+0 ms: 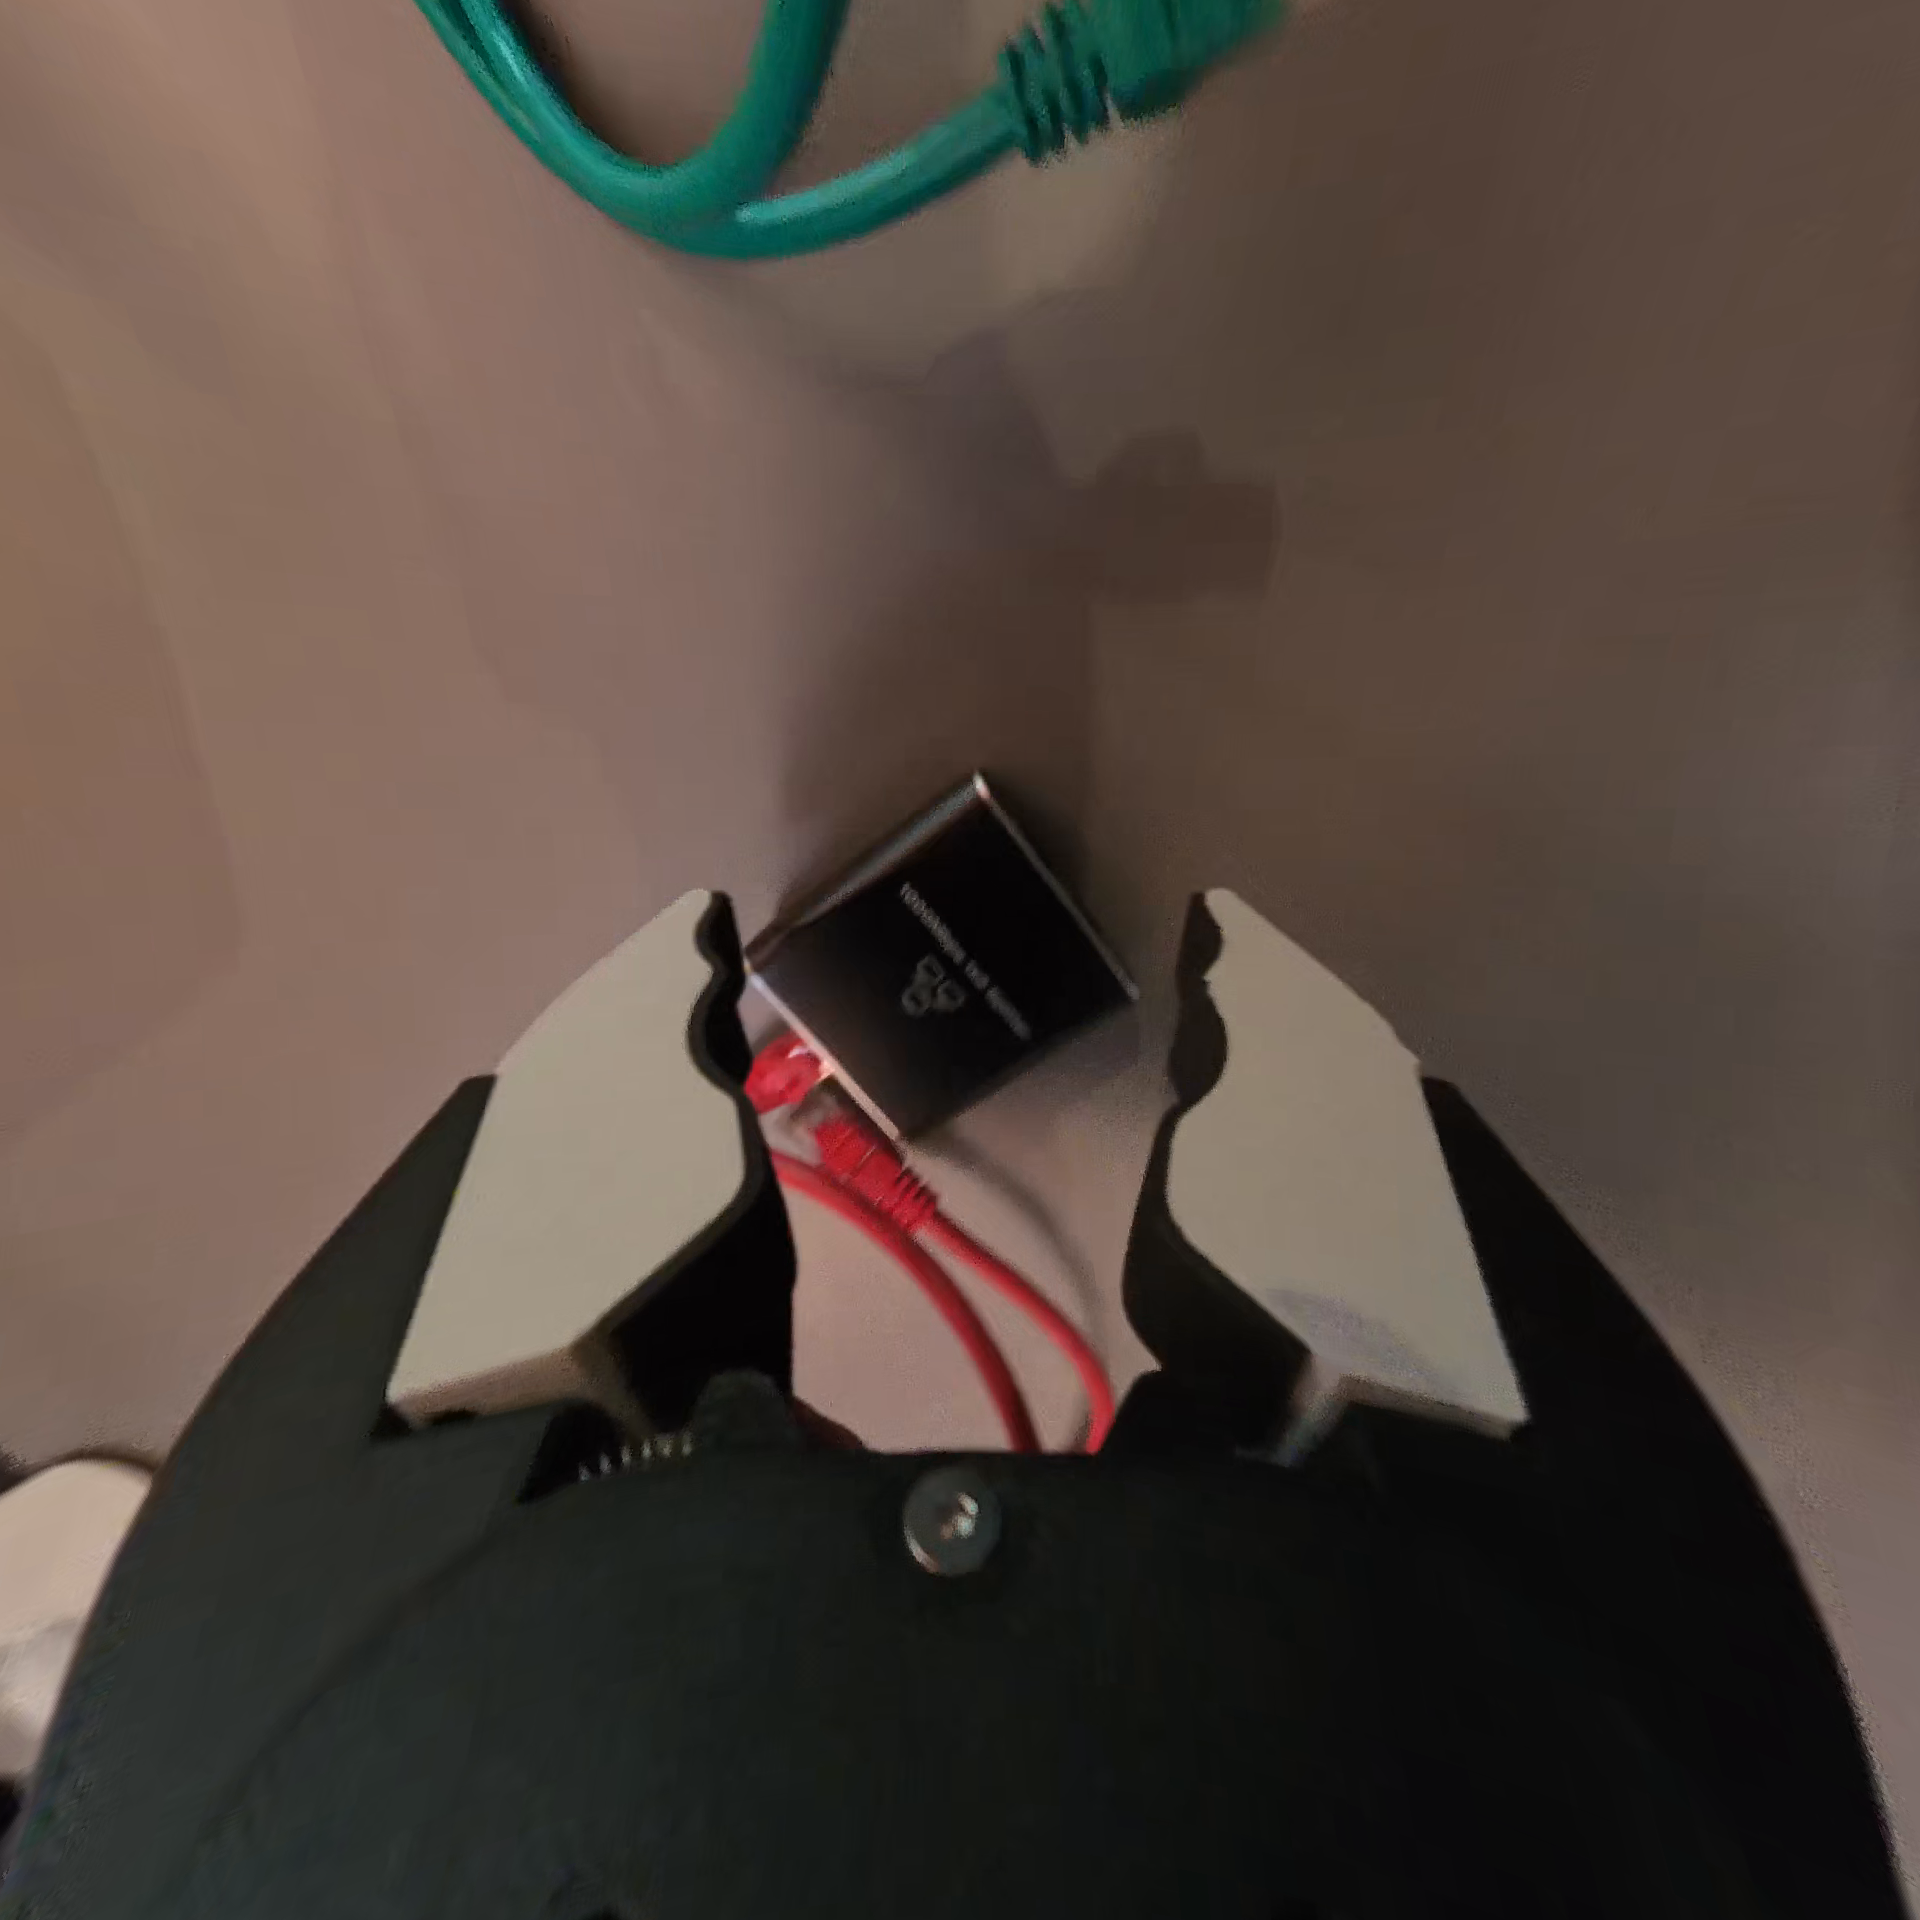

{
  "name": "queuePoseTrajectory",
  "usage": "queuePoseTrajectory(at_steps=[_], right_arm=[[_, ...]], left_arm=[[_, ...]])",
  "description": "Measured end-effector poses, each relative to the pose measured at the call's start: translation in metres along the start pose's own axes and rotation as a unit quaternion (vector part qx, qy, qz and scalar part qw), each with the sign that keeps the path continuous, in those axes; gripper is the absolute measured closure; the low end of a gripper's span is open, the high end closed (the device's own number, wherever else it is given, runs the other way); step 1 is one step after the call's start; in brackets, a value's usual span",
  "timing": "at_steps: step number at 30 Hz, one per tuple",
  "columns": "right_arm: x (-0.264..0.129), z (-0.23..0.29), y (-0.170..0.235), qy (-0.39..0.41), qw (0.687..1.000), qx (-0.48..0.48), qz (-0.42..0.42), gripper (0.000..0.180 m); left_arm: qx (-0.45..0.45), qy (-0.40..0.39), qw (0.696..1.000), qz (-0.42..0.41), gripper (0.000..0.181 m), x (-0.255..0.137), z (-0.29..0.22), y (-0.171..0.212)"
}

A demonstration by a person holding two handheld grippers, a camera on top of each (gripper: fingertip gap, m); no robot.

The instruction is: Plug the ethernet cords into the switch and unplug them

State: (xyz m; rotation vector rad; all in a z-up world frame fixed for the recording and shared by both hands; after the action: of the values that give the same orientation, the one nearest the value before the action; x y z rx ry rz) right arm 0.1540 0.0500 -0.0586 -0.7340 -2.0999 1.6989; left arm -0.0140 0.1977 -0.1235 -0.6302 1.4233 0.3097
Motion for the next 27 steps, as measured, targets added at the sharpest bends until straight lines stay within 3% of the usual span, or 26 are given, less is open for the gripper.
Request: queuePoseTrajectory(at_steps=[4,7,12,14,17,20,24,27], right_arm=[[0.002,-0.001,-0.001,-0.001,1.0,-0.001,0.001,0.171],[0.003,-0.001,0.0,0.0,1.0,0.0,-0.001,0.171],[0.003,0.0,0.002,-0.002,1.0,0.003,-0.002,0.171],[0.002,0.0,0.002,-0.003,1.0,0.004,-0.003,0.171],[0.001,-0.001,0.002,-0.003,1.0,0.005,-0.006,0.171],[0.001,-0.003,0.001,0.001,1.0,0.006,-0.008,0.171],[0.004,-0.006,0.001,0.004,1.0,0.012,0.002,0.171],[0.008,-0.007,0.001,0.004,1.0,0.011,0.006,0.171]], left_arm=[[0.14,-0.023,0.984,0.11,0.086,0.006,-0.004,0.01],[0.218,-0.019,0.964,0.148,0.086,0.014,-0.007,0.009],[0.234,0.024,0.96,0.153,0.109,0.019,-0.003,0.005],[0.216,0.033,0.964,0.151,0.11,0.019,-0.002,0.004],[0.134,0.035,0.979,0.147,0.112,0.019,0.004,0.004],[-0.005,0.042,0.994,0.097,0.112,0.017,0.014,0.01],[-0.214,0.064,0.974,0.033,0.113,0.013,0.024,0.023],[-0.27,0.049,0.962,0.0,0.112,0.013,0.025,0.027]])
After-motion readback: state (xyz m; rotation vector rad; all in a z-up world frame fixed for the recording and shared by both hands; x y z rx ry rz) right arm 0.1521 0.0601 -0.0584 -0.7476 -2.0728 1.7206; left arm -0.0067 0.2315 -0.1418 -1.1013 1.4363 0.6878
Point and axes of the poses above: each gripper's, where its closed fingertips meet, x out along the fingers, y out of its underside, z = x × y across the jaws, the point moved 8 cm from there along -x, back along the fingers, and after that the axes turned 3 degrees about y, right-handed, at the moved point
